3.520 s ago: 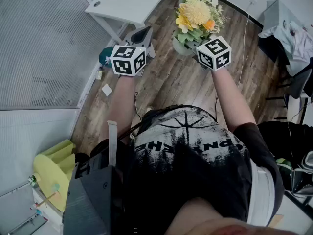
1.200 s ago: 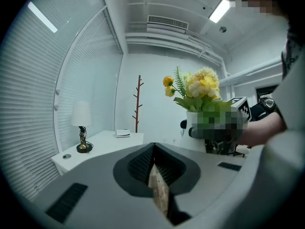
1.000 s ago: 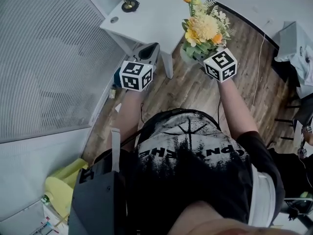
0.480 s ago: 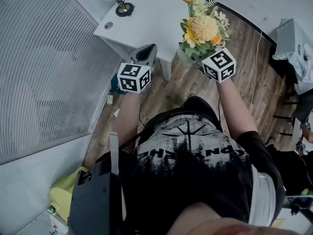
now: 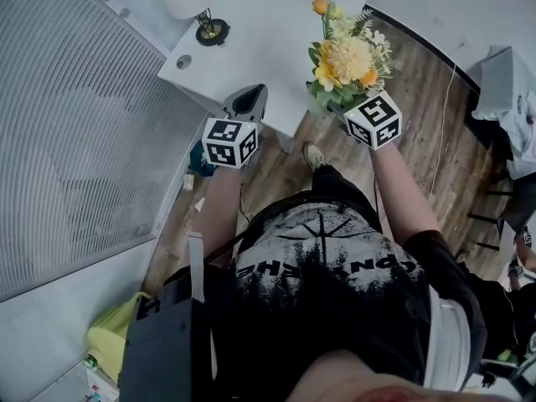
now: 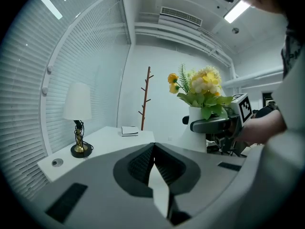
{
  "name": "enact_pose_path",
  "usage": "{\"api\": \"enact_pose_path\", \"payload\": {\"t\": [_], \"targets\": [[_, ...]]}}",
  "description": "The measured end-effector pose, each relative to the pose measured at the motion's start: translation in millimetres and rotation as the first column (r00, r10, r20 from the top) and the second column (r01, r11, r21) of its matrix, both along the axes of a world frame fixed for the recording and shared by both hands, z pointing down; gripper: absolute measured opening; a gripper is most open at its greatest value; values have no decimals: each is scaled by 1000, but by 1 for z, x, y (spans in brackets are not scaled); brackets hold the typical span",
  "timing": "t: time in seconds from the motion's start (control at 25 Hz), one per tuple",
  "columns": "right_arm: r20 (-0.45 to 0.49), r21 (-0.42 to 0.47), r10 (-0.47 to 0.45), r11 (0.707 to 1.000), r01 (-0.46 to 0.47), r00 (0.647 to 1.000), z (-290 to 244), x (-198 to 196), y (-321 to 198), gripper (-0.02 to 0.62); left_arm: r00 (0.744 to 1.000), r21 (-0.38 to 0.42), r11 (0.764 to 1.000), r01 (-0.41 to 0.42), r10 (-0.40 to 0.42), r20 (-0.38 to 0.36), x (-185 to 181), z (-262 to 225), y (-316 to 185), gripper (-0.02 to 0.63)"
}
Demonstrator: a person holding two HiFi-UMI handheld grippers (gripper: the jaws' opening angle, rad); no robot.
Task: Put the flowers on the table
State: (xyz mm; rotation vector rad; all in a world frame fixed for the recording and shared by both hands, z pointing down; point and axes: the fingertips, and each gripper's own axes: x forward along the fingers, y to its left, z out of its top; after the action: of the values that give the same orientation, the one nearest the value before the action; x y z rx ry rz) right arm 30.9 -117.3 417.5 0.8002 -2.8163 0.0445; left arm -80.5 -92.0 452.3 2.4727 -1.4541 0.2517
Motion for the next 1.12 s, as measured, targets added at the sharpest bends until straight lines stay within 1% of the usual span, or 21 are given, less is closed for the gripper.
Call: {"api": "enact_pose_path", "payload": {"t": [0.12,0.28,0.48,0.76,0.96,1.12], "targets": [[9,2,-30,1000,30,1000,-5,-6,-6,250,999,3,999,36,-36,2,-5,-4,-1,12],[22,21,-100,995,99,995,-5,-13,-3,250,994,27,994,108,-108,8,-12,-4,6,12],[30,-1,-164,986,164,986,0,-20,-39,250,984,28,984,178,-178,7,-18,-4,-21,12],[41,-28,-222,974,223,974,11,-32,-95,250,967,9,967,256,-256,11,-30,3,-67,12],[41,-38,-270,962,272,962,17,-49,-127,250,962,3,963,270,-270,39,-33,8,-99,12],[38,-27,-320,947,321,947,25,-65,-145,250,958,-2,960,281,-280,58,-36,16,-117,12]]}}
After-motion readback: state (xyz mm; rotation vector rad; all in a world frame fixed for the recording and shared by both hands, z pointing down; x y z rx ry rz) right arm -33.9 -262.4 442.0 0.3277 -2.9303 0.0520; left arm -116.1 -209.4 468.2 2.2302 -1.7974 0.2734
